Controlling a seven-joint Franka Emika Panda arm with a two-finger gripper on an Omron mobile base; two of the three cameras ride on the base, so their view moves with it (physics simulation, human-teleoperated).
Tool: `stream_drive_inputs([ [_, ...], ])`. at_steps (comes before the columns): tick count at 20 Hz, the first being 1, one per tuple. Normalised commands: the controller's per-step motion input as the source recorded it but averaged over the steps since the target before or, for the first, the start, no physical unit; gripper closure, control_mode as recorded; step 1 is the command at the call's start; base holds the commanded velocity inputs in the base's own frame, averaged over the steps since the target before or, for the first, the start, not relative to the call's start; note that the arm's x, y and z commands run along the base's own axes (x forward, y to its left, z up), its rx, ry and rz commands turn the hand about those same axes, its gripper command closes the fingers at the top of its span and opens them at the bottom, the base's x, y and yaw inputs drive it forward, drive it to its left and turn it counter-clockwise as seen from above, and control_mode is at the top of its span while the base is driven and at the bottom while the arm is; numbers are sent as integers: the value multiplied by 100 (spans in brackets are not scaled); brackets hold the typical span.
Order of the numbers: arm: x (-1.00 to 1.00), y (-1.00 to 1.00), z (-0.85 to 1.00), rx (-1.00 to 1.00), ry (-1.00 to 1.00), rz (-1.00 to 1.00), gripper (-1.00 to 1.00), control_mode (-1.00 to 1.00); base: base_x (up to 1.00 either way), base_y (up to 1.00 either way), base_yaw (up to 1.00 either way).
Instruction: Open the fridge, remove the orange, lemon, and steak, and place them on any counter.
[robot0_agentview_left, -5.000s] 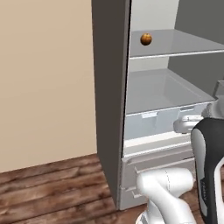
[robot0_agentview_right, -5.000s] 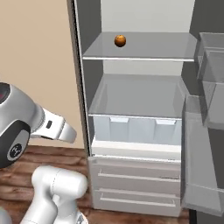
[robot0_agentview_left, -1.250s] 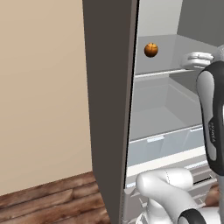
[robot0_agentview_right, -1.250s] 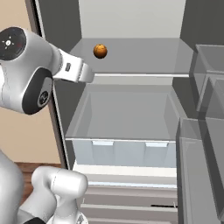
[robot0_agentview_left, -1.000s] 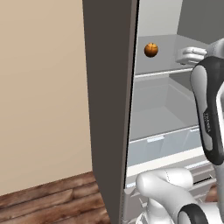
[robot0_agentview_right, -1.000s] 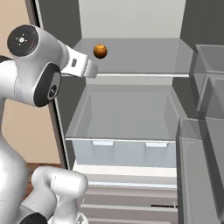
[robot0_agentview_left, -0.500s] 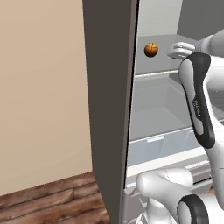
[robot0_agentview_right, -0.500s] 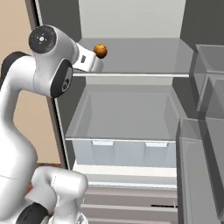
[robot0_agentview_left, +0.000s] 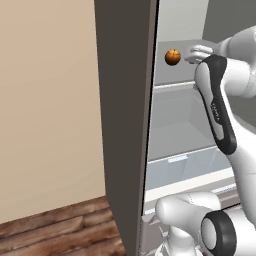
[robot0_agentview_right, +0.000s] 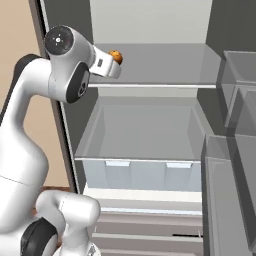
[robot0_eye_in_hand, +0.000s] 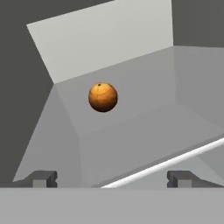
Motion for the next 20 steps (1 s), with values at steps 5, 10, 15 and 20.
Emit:
stream_drive_inputs([
  [5, 25, 15, 0, 0, 6, 2, -100, -100, 0, 0, 0],
  [10, 2, 12, 0, 0, 3, 3, -100, -100, 0, 0, 0],
  [15, 34, 1, 0, 0, 0, 0, -100, -100, 0, 0, 0],
  [20, 50, 0, 0, 0, 0, 0, -100, -100, 0, 0, 0],
])
